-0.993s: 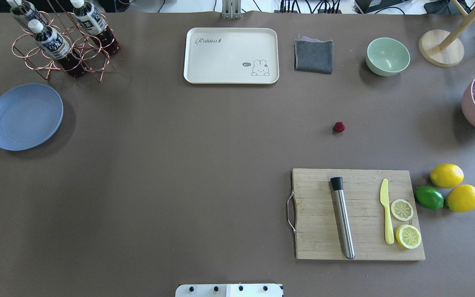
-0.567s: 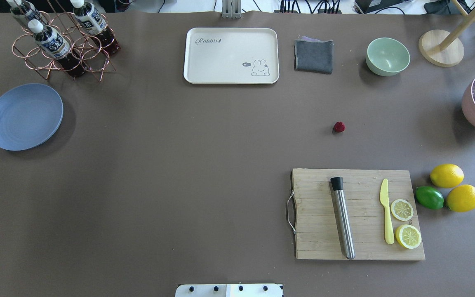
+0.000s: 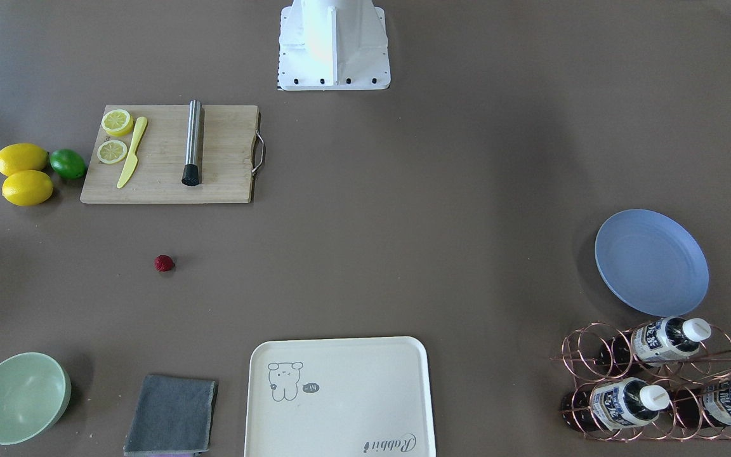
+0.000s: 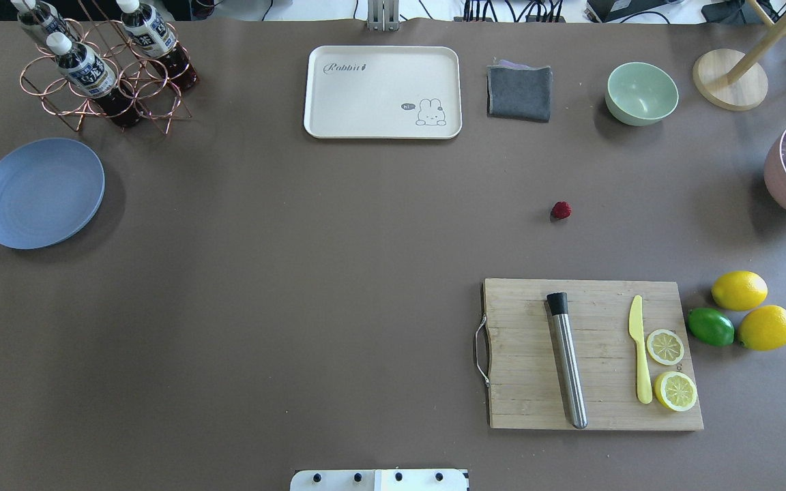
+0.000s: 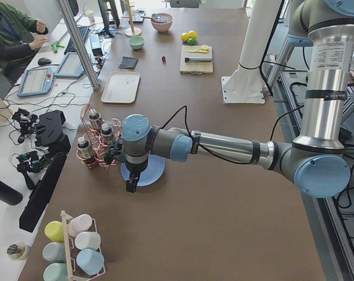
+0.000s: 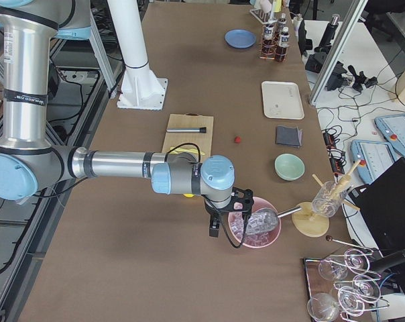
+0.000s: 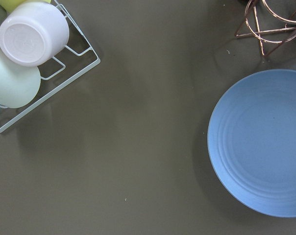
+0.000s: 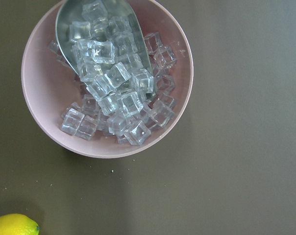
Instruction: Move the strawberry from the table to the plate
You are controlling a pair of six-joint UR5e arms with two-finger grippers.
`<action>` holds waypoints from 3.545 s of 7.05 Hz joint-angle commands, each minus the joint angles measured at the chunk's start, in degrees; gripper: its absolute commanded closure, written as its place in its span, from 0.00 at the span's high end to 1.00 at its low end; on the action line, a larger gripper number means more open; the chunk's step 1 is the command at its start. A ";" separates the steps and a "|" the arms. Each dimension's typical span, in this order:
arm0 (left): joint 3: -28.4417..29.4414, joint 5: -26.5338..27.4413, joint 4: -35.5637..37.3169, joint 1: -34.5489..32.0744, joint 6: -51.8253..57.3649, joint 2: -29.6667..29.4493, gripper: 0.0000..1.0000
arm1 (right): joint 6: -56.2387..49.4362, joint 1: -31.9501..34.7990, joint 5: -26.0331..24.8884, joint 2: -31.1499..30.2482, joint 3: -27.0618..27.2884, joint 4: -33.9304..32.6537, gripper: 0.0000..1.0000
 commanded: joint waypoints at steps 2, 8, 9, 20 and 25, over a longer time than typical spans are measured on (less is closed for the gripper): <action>-0.37 0.00 0.07 0.03 0.02 -0.03 0.98 | 0.00 0.00 0.35 0.04 2.11 0.00 1.00; -0.03 -1.66 -0.02 0.03 -0.07 -0.73 0.98 | 0.35 0.00 0.71 0.04 2.30 -0.26 1.00; -0.89 -1.76 -0.11 0.12 0.02 -0.91 0.98 | 0.09 0.00 0.27 -0.13 1.87 -0.09 1.00; 19.89 -1.49 -24.19 5.90 -8.26 -8.65 0.98 | 9.03 -8.60 0.44 10.31 1.69 0.00 1.00; 28.17 -1.24 -44.82 14.18 -20.72 -5.83 0.98 | 17.31 -14.76 -0.26 16.04 0.72 0.18 1.00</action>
